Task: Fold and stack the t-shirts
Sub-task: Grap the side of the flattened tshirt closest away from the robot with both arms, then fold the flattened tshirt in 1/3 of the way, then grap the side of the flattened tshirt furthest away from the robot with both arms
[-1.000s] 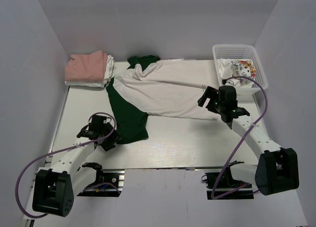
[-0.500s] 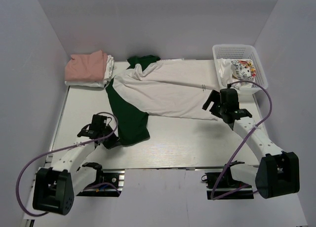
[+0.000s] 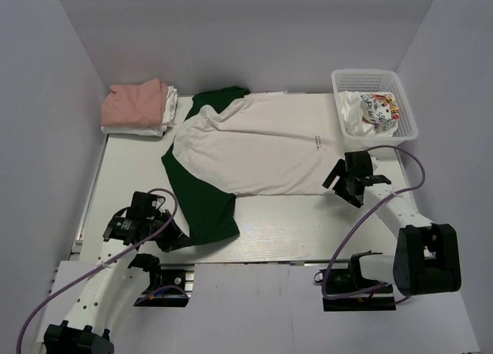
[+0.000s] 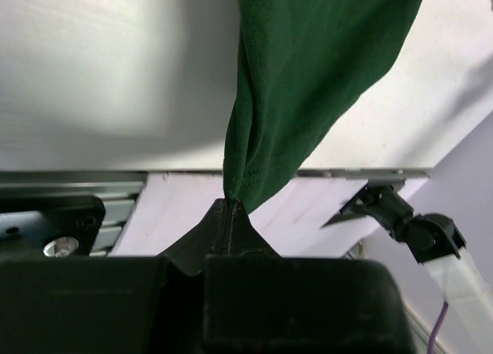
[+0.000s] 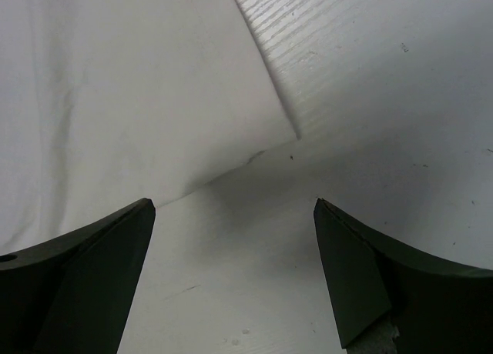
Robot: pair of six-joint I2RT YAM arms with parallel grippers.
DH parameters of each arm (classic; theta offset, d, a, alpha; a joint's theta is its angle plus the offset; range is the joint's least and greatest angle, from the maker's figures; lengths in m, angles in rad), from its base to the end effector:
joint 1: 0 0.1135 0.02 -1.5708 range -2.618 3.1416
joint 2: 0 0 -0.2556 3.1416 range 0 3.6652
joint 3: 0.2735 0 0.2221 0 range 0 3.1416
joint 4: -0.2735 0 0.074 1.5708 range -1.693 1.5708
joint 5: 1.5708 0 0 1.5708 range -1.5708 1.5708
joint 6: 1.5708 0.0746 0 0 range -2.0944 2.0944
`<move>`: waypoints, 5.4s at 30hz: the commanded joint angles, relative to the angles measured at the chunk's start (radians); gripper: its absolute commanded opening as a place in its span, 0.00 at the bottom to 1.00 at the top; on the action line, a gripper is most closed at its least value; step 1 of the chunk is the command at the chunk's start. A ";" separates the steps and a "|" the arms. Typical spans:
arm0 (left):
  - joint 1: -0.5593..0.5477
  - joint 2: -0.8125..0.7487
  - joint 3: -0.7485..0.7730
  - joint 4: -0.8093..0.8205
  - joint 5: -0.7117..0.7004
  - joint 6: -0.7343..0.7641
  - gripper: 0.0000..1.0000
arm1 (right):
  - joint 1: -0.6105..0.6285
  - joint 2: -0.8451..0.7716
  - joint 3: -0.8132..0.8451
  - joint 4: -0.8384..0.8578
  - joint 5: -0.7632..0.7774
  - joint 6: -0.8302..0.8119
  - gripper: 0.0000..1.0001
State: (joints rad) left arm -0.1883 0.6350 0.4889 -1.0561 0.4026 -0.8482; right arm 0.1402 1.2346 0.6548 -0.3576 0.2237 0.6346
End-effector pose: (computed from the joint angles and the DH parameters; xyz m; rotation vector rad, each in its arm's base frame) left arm 0.0789 -0.0448 0.1603 -0.8404 2.7966 -0.7867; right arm 0.2343 0.0164 0.1695 0.6937 2.3765 0.0490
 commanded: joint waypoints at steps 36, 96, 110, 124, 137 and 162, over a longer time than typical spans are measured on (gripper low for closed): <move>-0.003 0.061 0.201 0.309 0.277 0.069 0.00 | -0.077 -0.067 -0.003 -0.164 -0.188 -0.148 0.00; 0.067 1.083 0.627 0.992 -0.125 0.394 1.00 | 0.033 0.545 0.585 0.025 -0.313 -0.233 0.90; 0.076 1.109 0.345 0.949 -0.228 0.264 1.00 | 0.045 0.519 0.359 0.063 -0.204 -0.230 0.90; 0.044 0.470 0.022 0.282 -0.243 -0.029 1.00 | 0.088 0.059 -0.050 -0.083 -0.191 -0.197 0.90; 0.044 0.635 0.454 0.598 -0.362 0.267 1.00 | 0.107 0.008 0.251 -0.026 -0.078 -0.308 0.90; 0.055 1.921 1.850 0.633 -0.582 0.569 0.98 | 0.099 0.617 0.862 -0.066 0.174 -0.308 0.90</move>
State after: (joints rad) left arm -0.1352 2.6114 2.3299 -0.4824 -0.1482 -0.3145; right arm 0.2432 1.8233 1.4826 -0.3946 0.3313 0.3363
